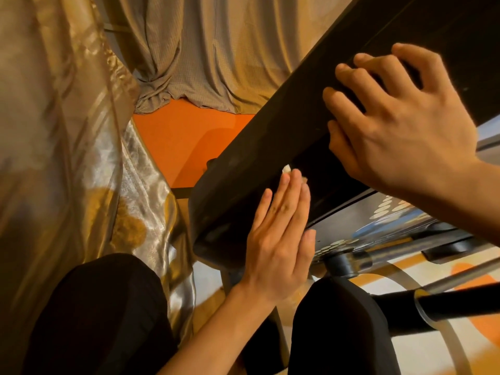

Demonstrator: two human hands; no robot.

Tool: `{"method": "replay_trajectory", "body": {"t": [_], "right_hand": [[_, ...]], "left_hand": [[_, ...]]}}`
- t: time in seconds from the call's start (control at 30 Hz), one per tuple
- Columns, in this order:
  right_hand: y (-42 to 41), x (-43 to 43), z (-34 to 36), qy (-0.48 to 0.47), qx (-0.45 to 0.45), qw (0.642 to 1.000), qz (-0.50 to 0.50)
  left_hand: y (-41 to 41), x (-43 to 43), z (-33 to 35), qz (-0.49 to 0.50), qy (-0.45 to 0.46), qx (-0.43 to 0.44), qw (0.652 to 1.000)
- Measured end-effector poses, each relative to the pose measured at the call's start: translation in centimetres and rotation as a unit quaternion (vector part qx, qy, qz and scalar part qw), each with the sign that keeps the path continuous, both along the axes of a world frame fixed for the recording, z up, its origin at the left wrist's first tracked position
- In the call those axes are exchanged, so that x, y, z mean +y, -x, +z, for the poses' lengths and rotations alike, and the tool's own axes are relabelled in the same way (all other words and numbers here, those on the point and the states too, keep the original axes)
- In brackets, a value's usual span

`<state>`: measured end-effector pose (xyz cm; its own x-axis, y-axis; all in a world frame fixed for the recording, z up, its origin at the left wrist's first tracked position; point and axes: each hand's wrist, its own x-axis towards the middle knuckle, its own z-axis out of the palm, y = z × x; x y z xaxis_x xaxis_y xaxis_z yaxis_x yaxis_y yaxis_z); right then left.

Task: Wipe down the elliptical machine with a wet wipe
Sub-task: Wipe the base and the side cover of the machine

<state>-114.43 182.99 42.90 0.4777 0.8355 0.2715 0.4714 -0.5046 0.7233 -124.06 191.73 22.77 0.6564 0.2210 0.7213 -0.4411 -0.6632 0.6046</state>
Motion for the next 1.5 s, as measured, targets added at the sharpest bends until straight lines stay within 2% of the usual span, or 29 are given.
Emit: {"method": "replay_trajectory", "body": {"t": [0.17,0.33,0.4,0.53,0.63,0.83,0.93,1.0,1.13,1.2,1.27,1.33,1.37,1.4,1.5], "right_hand": [[0.1,-0.1,-0.1,-0.007,-0.004,1.000,0.008],[0.1,0.0,-0.1,-0.007,0.003,1.000,0.003],[0.2,0.1,0.0,-0.007,0.009,1.000,-0.001],[0.3,0.0,-0.1,-0.010,-0.001,1.000,-0.002],[0.3,0.1,-0.1,-0.006,-0.004,1.000,-0.007],[0.3,0.0,-0.2,-0.005,0.001,1.000,-0.005],[0.3,0.1,-0.1,0.001,0.003,1.000,0.000],[0.2,-0.1,0.0,0.005,-0.001,1.000,0.000],[0.2,-0.1,-0.1,0.001,0.007,1.000,0.003],[0.3,0.0,-0.1,0.002,0.019,1.000,0.000],[0.3,-0.1,0.0,0.000,0.021,1.000,-0.001],[0.3,-0.2,0.0,0.004,0.021,1.000,-0.002],[0.3,-0.2,0.0,0.005,0.021,1.000,-0.002],[0.3,-0.1,0.0,0.003,0.021,1.000,-0.002],[0.2,-0.1,-0.1,0.005,0.020,1.000,-0.002]], "left_hand": [[2.0,-0.6,-4.6,-0.012,-0.049,0.039,0.998],[-0.9,0.8,1.2,-0.017,-0.080,-0.001,0.997],[-1.4,1.0,1.5,-0.030,-0.094,-0.012,0.995],[1.2,1.4,-4.6,-0.012,-0.140,0.011,0.990],[1.8,1.4,-6.6,0.024,-0.132,0.050,0.990],[-1.4,-0.9,0.8,-0.031,-0.113,-0.018,0.993],[-0.9,-1.5,-0.1,-0.021,-0.116,-0.025,0.993],[0.8,-1.9,-3.2,0.016,-0.088,0.018,0.996],[3.3,-3.9,-7.5,0.100,0.047,0.134,0.985],[3.4,-4.9,-7.6,0.142,0.155,0.173,0.962],[3.0,-5.5,-6.8,0.165,0.298,0.192,0.920],[2.4,-6.0,-5.3,0.158,0.395,0.184,0.886],[2.1,-6.3,-4.2,0.140,0.405,0.167,0.888],[1.9,-6.6,-3.1,0.118,0.385,0.142,0.904],[1.3,-7.1,-1.2,0.068,0.246,0.090,0.963]]}}
